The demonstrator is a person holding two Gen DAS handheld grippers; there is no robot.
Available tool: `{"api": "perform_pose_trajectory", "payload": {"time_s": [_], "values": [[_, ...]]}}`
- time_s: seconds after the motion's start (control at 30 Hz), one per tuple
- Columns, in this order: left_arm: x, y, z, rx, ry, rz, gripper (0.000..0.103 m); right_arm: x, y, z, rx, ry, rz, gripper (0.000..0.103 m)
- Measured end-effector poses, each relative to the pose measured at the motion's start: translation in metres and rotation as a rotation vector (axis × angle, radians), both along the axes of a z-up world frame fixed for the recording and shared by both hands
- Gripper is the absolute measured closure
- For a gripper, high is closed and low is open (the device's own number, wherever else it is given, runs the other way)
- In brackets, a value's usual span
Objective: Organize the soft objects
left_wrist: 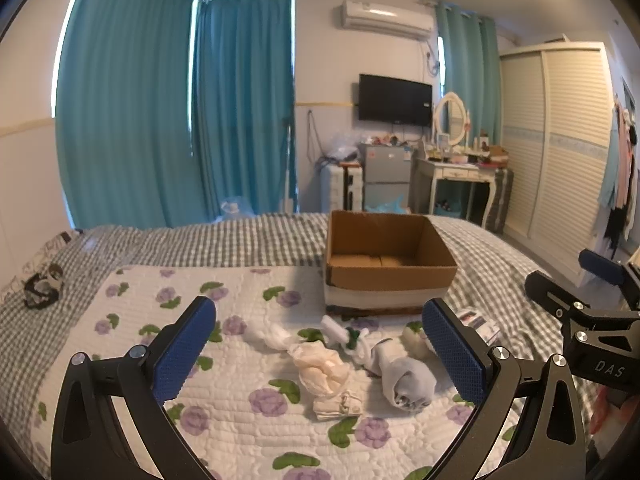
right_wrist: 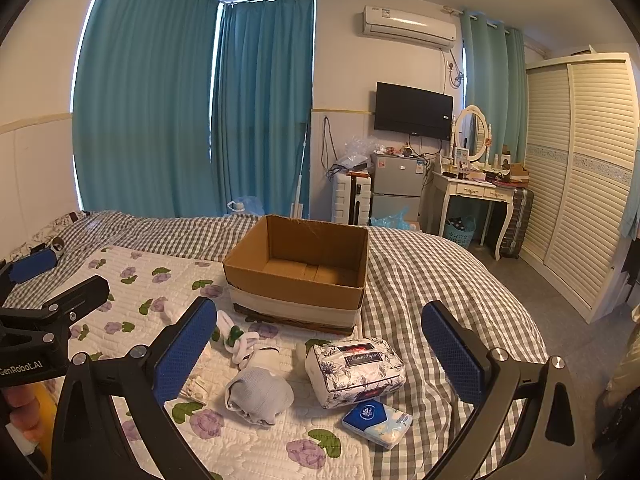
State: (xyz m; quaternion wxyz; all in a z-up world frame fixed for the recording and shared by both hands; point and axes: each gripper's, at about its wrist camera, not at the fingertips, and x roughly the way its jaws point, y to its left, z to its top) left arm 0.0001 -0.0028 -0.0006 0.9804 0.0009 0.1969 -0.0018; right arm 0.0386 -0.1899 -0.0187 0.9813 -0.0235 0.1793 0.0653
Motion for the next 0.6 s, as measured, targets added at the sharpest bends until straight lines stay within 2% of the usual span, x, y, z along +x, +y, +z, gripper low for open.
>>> {"api": "perform_pose_trajectory", "payload": {"time_s": [0.6], "values": [[-0.001, -0.0001, -0.0011, 0.0, 0.003, 0.002, 0.0, 0.0013, -0.0005, 0.001, 0.001, -0.001, 0.002, 0.0]]}}
